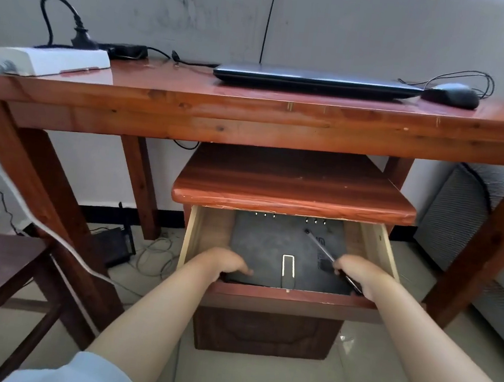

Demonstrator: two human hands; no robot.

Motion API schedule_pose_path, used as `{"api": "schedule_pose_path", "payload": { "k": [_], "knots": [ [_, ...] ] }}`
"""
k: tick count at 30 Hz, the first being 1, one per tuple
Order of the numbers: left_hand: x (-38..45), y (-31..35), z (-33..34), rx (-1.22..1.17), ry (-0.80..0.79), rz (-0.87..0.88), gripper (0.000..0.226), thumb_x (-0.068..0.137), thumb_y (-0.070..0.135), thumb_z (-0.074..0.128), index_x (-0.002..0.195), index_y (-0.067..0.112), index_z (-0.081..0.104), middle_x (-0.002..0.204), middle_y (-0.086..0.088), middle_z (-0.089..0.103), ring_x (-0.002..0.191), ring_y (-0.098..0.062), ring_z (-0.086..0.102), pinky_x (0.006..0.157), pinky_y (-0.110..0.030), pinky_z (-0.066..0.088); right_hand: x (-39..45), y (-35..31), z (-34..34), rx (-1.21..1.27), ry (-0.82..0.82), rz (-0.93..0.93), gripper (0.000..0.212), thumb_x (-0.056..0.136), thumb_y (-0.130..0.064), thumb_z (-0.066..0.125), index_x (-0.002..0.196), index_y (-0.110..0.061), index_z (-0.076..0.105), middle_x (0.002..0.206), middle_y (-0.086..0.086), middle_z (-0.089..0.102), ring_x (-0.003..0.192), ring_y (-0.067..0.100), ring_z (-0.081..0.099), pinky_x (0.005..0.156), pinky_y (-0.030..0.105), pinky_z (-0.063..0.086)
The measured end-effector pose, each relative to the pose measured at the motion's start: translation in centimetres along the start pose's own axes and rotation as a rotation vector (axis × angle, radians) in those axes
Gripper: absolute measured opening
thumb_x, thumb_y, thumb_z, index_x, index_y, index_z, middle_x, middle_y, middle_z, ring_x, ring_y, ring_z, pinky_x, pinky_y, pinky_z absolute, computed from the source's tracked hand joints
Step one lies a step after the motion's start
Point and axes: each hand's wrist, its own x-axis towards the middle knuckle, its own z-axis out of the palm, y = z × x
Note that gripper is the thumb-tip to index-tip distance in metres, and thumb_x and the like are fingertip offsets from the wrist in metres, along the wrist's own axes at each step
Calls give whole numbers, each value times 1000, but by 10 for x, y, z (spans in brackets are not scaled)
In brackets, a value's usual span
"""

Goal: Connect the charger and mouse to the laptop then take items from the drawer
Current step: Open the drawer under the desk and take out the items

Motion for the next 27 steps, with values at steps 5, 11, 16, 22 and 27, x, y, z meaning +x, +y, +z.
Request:
{"api": "schedule_pose_path", "payload": {
  "k": [5, 11, 16, 22, 27],
  "knots": [
    [-11, 4, -4, 18, 22, 131, 104, 71, 15, 79, 147, 11, 8, 152, -13, 25, 138, -29, 29, 115, -38, 29, -5, 1, -13, 161, 45, 13, 42, 91, -14, 48, 50, -9, 39, 65, 7, 40, 62, 18, 37, 51, 27, 24],
    [-44, 20, -9, 939, 426, 378, 56, 88, 45, 53, 132, 14, 36, 126, -17, 47, 106, -32, 57, 77, -35, 50, -26, -10, -31, 224, 10, 51, 13, 94, -17, 49, 100, -6, 49, 78, 8, 45, 61, 21, 50, 29, 15, 45],
    [-75, 6, -19, 1290, 722, 1160, 35, 70, 39, 77, 77, 6, 66, 67, -9, 72, 63, -23, 69, 55, -24, 54, -59, 3, -46, 31, 65, -111, 31, 97, -18, 39, 125, -4, 40, 70, 9, 48, 35, 14, 51, 24, 11, 39],
    [-110, 2, -17, 1050, 728, 1404, 28, 58, 21, 88, 60, 4, 65, 43, -5, 63, 34, -20, 60, 32, -16, 43, -90, 10, -64, 323, 75, -152, 30, 94, -14, 48, 123, -6, 45, 79, 6, 52, 54, 20, 63, 37, 20, 54],
    [-144, 15, -49, 1029, 862, 1631, 35, 88, 22, 52, 67, -1, 68, 60, -10, 72, 51, -23, 70, 43, -25, 55, -112, 6, -59, 422, 281, -406, 22, 89, -14, 53, 68, -12, 48, 57, 3, 43, 23, 5, 46, 25, 10, 36]
  ]
}}
